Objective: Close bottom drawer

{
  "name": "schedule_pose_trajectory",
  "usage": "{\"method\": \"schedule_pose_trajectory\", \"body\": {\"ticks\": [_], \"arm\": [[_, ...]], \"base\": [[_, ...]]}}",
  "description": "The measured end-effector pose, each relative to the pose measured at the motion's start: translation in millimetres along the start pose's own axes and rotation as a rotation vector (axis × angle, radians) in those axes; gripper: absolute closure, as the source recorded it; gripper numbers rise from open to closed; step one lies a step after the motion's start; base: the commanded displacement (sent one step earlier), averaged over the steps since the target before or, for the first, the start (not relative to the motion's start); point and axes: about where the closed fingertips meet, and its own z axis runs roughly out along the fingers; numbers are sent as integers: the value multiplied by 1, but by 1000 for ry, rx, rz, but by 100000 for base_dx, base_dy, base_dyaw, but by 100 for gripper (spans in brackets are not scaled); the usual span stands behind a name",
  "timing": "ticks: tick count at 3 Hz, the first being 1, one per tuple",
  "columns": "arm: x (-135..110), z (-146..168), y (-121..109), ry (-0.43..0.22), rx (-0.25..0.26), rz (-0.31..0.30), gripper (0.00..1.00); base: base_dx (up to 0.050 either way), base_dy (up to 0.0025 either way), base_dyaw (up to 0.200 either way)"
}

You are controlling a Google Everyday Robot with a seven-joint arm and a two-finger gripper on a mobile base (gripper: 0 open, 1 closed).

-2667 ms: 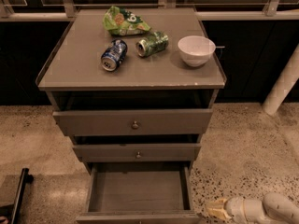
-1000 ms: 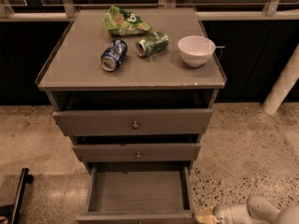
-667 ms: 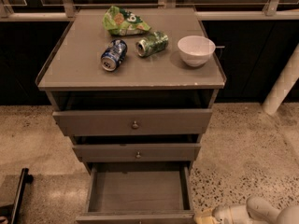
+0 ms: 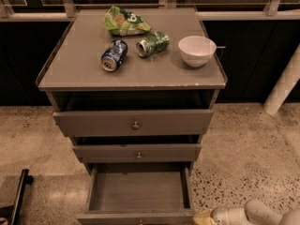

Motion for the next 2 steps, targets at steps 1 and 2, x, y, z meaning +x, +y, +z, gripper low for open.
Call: {"method": "schedule_pose_trajectory", "body": {"ticks": [1, 2], "arm": [[2, 2, -11, -18, 74, -16, 100], [1, 2, -11, -19, 78, -17, 100]], "base": [[0, 0, 0], [0, 0, 0]]}}
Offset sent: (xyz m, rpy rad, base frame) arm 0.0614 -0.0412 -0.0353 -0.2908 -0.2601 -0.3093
